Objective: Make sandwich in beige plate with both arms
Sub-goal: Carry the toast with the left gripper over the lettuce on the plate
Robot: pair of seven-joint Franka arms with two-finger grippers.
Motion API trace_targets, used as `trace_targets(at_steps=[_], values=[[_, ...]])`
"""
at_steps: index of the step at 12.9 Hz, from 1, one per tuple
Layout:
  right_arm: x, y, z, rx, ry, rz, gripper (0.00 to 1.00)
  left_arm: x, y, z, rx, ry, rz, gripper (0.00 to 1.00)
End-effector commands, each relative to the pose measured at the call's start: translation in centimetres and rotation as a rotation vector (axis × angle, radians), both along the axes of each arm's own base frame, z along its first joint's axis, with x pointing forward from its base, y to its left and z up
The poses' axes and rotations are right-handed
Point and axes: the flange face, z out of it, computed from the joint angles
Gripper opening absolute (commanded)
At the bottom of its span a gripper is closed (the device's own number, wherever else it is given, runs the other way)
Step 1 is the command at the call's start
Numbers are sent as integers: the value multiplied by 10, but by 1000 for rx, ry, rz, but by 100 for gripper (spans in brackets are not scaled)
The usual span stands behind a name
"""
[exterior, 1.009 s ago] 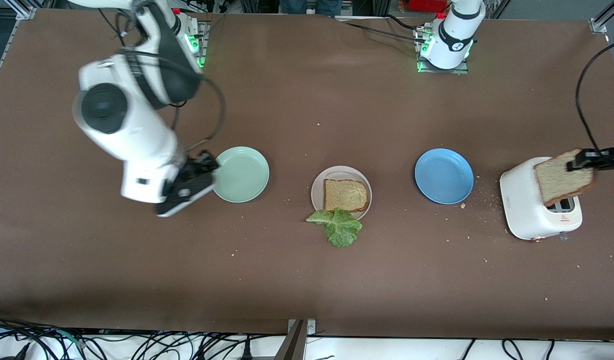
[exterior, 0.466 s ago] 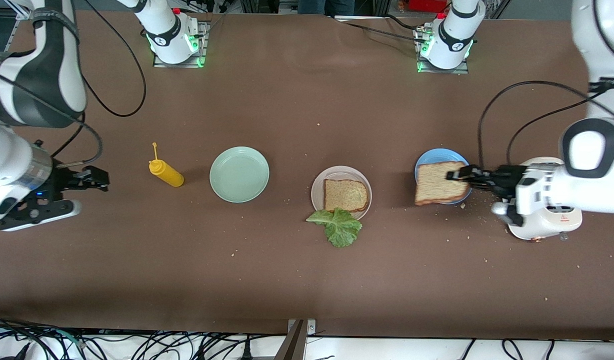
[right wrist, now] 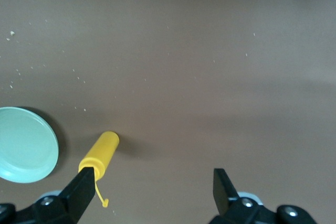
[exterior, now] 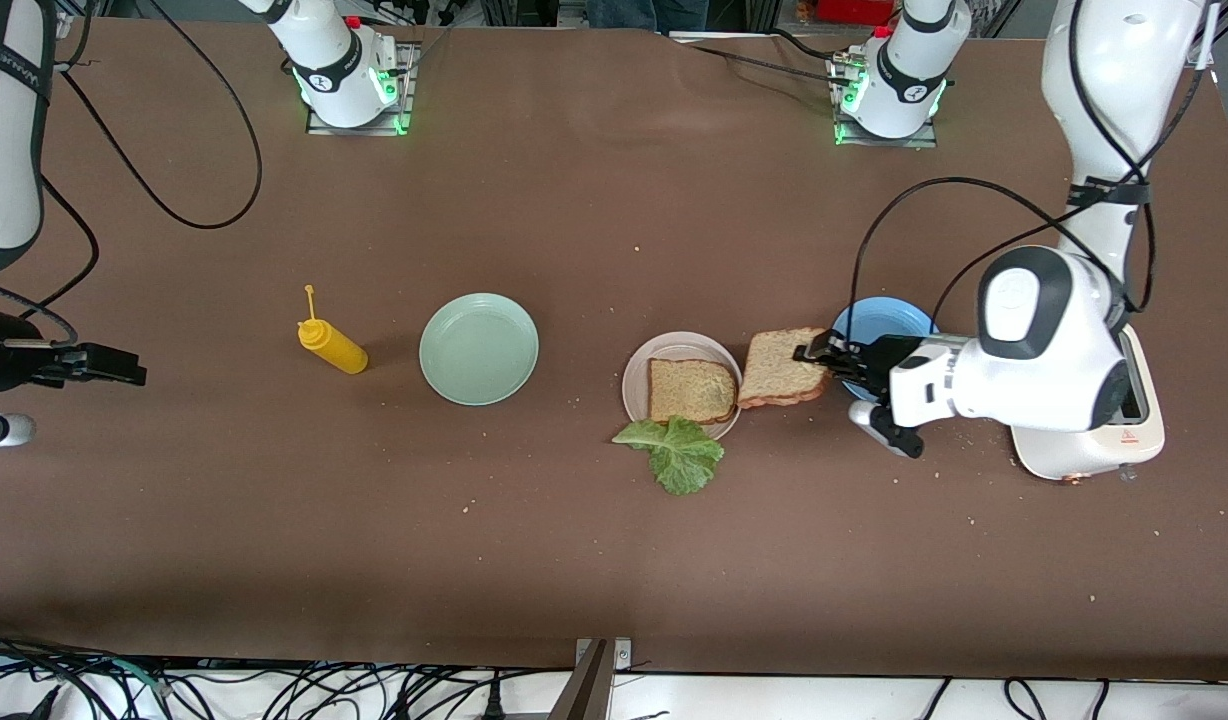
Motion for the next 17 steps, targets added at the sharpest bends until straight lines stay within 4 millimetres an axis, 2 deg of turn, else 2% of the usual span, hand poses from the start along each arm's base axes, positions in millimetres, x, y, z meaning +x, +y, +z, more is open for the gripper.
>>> trace_targets(at_steps=[1, 4, 6, 7, 9, 12, 14, 15, 17], values=[[-9, -5, 3, 21, 11, -32, 100, 2, -29, -12, -4, 8, -1, 0], [-8, 2, 6, 18, 3, -36, 100, 4, -31, -38, -22, 35, 30, 0], [-8, 3, 6, 13, 1, -86, 99, 14, -33, -33, -135, 42, 143, 0], [-7, 6, 6, 16, -3, -114, 99, 16, -28, -34, -173, 56, 186, 0], [-5, 26, 8, 17, -8, -159, 99, 19, -21, -35, -225, 80, 239, 0], [-5, 39, 10, 97, -3, -286, 99, 10, -25, -62, -209, 123, 237, 0], [-8, 38, 19, 93, -9, -282, 99, 8, -30, -77, -193, 150, 233, 0], [-9, 38, 20, 90, -8, -280, 100, 3, -40, -85, -177, 183, 237, 0], [-9, 40, 20, 88, -8, -275, 100, 2, -40, -92, -183, 201, 248, 0]])
